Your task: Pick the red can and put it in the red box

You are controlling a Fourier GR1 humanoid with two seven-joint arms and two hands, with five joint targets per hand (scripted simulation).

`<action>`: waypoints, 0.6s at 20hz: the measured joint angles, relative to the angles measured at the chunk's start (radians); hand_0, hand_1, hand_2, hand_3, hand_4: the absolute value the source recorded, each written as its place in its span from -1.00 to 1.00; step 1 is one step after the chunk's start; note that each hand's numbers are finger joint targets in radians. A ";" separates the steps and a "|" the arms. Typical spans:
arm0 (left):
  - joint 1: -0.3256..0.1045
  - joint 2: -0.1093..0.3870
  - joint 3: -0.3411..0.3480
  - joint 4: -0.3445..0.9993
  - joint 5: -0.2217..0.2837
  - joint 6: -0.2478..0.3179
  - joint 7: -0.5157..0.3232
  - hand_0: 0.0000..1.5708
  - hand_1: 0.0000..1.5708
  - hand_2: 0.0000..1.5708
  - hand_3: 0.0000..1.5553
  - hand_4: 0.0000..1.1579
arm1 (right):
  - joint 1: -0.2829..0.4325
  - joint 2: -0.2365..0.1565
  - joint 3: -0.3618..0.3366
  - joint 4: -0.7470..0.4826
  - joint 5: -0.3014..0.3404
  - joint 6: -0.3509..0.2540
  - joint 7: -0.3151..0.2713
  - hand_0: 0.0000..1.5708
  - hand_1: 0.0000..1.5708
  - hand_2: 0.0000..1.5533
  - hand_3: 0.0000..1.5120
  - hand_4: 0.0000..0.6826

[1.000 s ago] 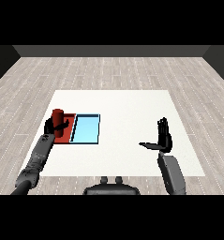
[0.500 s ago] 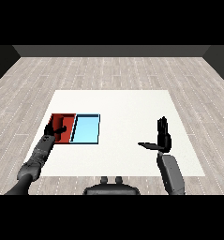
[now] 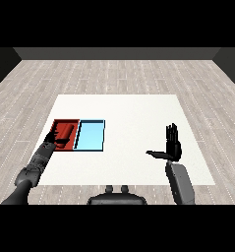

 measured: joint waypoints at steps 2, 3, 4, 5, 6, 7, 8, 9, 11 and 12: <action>-0.022 0.005 0.002 0.014 0.000 -0.021 0.038 -1.00 -1.00 -1.00 -1.00 -1.00 | 0.012 0.002 0.001 -0.001 0.001 0.008 -0.014 -1.00 -1.00 -1.00 -1.00 -1.00; -0.024 0.001 0.004 0.015 0.001 -0.008 0.050 -1.00 -1.00 -1.00 -1.00 -1.00 | 0.006 0.005 0.004 -0.008 0.004 0.003 -0.008 -1.00 -1.00 -1.00 -1.00 -1.00; -0.020 -0.005 0.012 0.011 0.008 0.008 0.049 -1.00 -1.00 -1.00 -1.00 -1.00 | 0.005 0.006 0.005 -0.018 0.003 0.002 0.001 -1.00 -1.00 -1.00 -1.00 -1.00; -0.016 -0.004 0.024 0.005 0.019 0.019 0.041 -1.00 -1.00 -1.00 -1.00 -1.00 | 0.003 0.002 -0.002 -0.015 -0.001 0.007 -0.001 -1.00 -1.00 -1.00 -1.00 -1.00; -0.009 -0.005 0.042 -0.008 0.036 0.034 0.017 -1.00 -1.00 -1.00 -1.00 -1.00 | 0.003 0.004 -0.002 -0.010 -0.003 0.013 -0.008 -1.00 -1.00 -1.00 -1.00 -1.00; 0.004 -0.002 0.067 -0.029 0.060 0.054 -0.023 -1.00 -1.00 -1.00 -1.00 -1.00 | 0.006 0.002 -0.003 -0.015 -0.003 0.016 -0.011 -1.00 -1.00 -1.00 -1.00 -1.00; 0.014 -0.011 0.093 -0.051 0.086 0.079 -0.064 -1.00 -1.00 -1.00 -1.00 -1.00 | 0.015 -0.003 -0.003 -0.025 -0.002 0.020 -0.013 -1.00 -1.00 -1.00 -1.00 -1.00; 0.016 -0.015 0.124 -0.079 0.117 0.086 -0.108 -1.00 -1.00 -1.00 -1.00 -1.00 | 0.016 -0.007 -0.006 -0.031 -0.006 0.024 -0.010 -1.00 -1.00 -1.00 -1.00 -1.00; 0.025 -0.027 0.189 -0.143 0.183 0.089 -0.212 -1.00 -1.00 -1.00 -1.00 -1.00 | 0.010 -0.003 0.002 -0.037 -0.004 0.024 -0.002 -1.00 -1.00 -1.00 -1.00 -1.00; 0.031 -0.036 0.220 -0.181 0.216 0.080 -0.272 -1.00 -1.00 -1.00 -1.00 -1.00 | 0.012 0.001 0.008 -0.037 -0.005 0.028 -0.001 -1.00 -1.00 -1.00 -1.00 -1.00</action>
